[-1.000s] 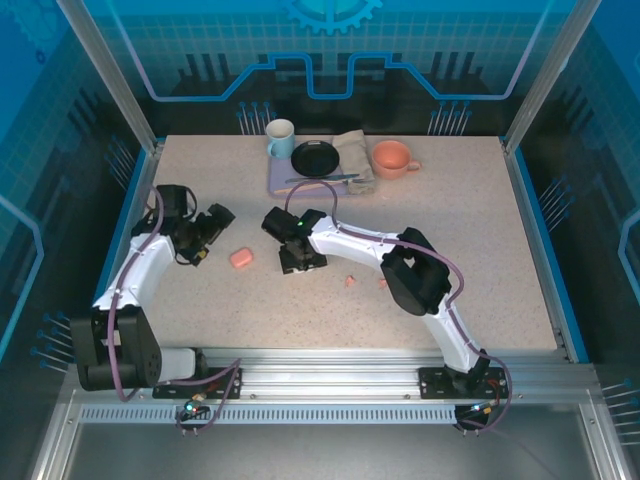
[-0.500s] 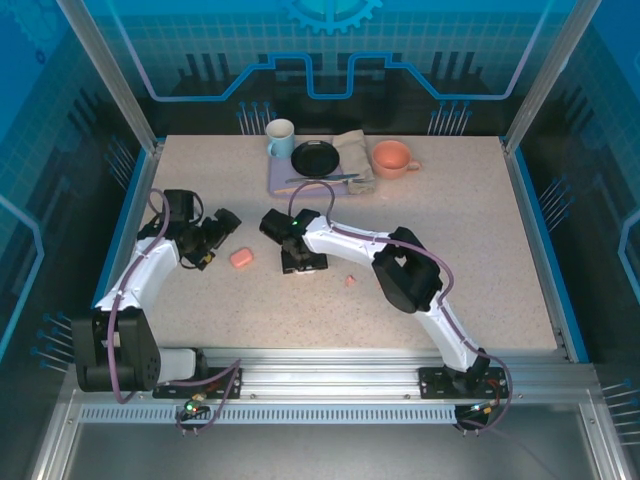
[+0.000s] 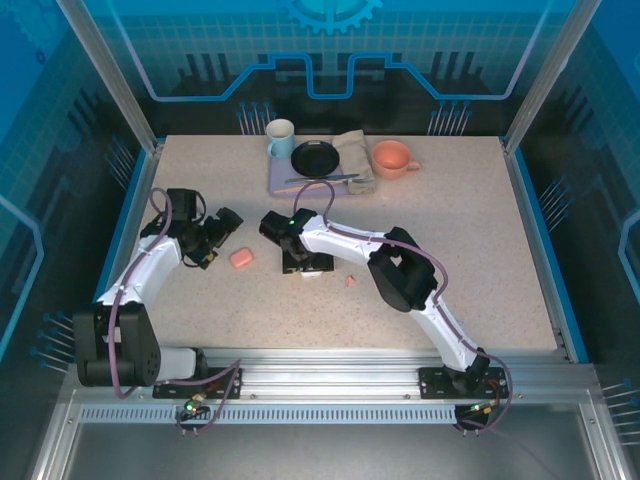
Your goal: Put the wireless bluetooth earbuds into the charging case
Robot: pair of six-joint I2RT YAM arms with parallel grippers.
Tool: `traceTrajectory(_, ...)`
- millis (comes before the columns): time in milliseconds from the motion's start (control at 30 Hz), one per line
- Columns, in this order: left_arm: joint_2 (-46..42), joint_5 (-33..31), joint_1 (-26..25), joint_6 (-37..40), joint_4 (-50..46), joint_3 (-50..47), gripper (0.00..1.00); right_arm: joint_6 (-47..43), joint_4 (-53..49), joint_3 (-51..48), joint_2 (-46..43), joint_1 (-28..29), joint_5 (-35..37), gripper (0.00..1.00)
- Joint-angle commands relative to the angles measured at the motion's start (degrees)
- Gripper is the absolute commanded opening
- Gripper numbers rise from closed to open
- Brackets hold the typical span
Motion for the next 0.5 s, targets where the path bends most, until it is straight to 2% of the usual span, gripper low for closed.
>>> traceTrajectory(0, 0.61, 0.72, -0.43, 0.00, 0.45, 1.70, 0.99, 1.40, -1.39, 0.62, 1.43, -1.72, 1.04, 0.81)
traceTrajectory(333, 1.02, 0.67, -0.76, 0.09, 0.63, 1.86, 0.99, 0.67, 1.17, -2.12, -0.10, -2.19, -0.59, 0.71)
traceTrajectory(467, 1.14, 0.53, -0.95, 0.09, 0.54, 2.04, 0.99, 0.83, 1.28, -3.02, -1.43, -1.60, -0.78, 0.74)
